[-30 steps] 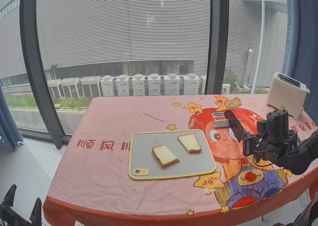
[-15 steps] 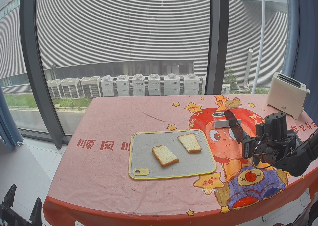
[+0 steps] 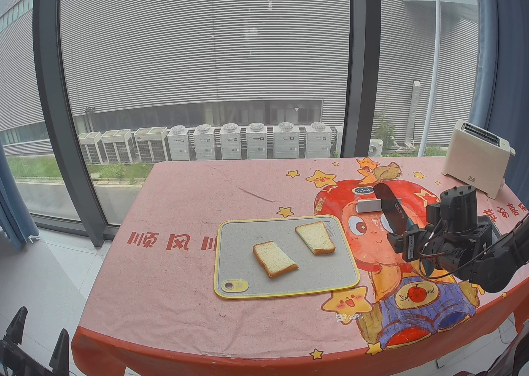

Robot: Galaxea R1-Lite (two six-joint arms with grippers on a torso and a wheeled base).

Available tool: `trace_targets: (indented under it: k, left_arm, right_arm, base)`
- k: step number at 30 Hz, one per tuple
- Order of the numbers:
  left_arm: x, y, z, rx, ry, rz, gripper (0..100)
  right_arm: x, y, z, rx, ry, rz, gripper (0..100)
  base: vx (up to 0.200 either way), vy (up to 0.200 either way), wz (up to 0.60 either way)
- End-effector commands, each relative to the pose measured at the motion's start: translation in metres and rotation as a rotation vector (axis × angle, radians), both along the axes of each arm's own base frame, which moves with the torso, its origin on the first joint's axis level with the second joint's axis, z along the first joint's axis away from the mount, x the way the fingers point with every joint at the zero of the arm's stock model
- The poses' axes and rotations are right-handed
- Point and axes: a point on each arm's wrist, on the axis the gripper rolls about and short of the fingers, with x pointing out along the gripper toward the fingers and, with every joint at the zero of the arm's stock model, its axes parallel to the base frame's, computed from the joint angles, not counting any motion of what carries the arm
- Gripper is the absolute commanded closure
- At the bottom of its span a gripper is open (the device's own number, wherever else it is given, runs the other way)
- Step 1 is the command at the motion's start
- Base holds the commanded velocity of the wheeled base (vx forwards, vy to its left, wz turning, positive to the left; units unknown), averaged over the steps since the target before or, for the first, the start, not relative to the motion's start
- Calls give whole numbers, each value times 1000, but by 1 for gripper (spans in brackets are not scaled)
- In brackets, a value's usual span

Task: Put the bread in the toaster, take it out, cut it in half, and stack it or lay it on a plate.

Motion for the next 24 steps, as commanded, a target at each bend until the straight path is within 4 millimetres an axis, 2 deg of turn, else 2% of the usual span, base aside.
trace_targets:
  k: [1, 5, 13, 15, 20, 24]
  left_arm:
    - [0, 0, -5, 0, 1, 0, 0]
    - [0, 0, -5, 0, 1, 0, 0]
    - [0, 0, -5, 0, 1, 0, 0]
    - [0, 0, -5, 0, 1, 0, 0]
    - [0, 0, -5, 0, 1, 0, 0]
    - [0, 0, -5, 0, 1, 0, 0]
  right_arm:
    - [-1, 1, 3, 7, -9, 1, 0]
    - [-4, 2, 6, 7, -20, 5, 0]
    - [-18, 9, 34, 46, -118, 48, 0]
    - [-28, 17, 43, 70, -150, 91, 0]
    - [-46, 36, 52, 90, -179, 189, 0]
    - [-55, 53, 53, 96, -178, 265, 0]
  base:
    - [0, 0, 0]
    - [0, 0, 0]
    - [0, 0, 0]
    - [0, 0, 0]
    - [0, 0, 0]
    - [0, 0, 0]
